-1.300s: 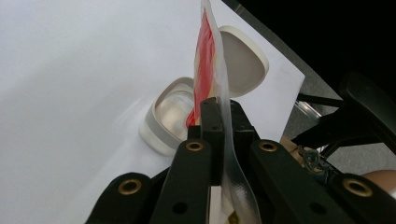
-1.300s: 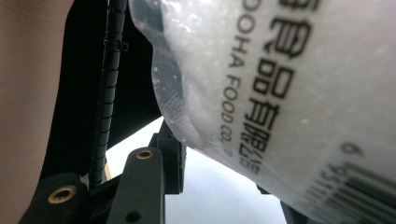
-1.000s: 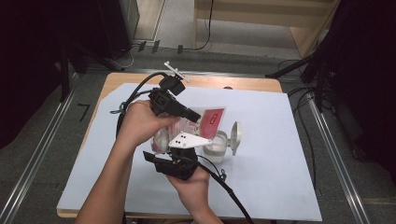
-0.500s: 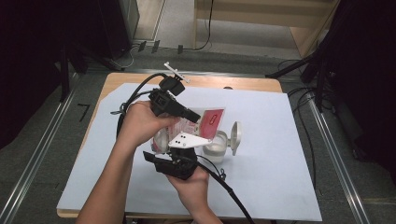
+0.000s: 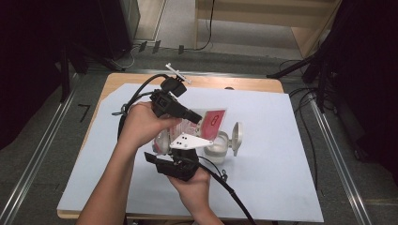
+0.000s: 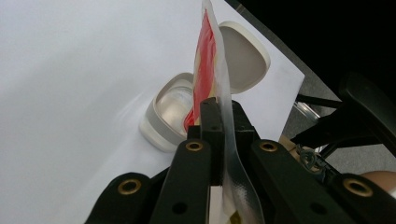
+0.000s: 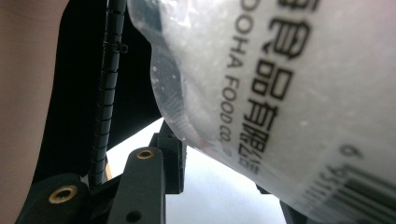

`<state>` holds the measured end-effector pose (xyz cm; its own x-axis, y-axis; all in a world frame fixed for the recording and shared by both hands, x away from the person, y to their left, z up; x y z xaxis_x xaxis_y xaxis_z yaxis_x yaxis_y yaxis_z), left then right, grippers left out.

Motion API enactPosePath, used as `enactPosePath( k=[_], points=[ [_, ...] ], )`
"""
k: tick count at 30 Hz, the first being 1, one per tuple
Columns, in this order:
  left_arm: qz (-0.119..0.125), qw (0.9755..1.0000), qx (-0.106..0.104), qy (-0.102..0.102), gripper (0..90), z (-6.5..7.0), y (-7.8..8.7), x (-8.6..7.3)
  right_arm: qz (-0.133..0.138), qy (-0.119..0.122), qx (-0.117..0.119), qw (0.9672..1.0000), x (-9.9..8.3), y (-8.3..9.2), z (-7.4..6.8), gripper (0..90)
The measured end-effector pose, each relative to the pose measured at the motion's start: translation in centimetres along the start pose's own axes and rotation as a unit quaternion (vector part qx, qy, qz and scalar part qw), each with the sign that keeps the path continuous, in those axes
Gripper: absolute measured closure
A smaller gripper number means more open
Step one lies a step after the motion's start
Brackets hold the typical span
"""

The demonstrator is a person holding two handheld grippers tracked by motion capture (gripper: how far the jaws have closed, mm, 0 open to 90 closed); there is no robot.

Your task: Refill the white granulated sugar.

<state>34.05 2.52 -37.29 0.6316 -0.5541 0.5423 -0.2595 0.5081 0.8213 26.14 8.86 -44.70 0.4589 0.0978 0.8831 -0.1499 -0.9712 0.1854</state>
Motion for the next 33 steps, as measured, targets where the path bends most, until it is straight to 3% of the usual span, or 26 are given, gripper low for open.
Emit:
enactPosePath(
  k=[33],
  points=[
    [0.005,1.0,-0.001,-0.003,89.5,0.19,-0.08,0.25,-0.004,0.01,-0.006,0.9999,-0.03,0.39,0.33,63.1]
  ],
)
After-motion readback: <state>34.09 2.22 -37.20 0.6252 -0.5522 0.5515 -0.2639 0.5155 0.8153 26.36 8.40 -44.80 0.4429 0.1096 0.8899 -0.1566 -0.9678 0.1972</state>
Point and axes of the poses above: each handheld gripper's, and its own axes: y roughly backward along the jaws, x roughly out of its top, z roughly to its right, the point moved 10 cm from there along -y, roughly forward along the jaws, and after that the axes turned 15 degrees about x, right-handed, at the moved point
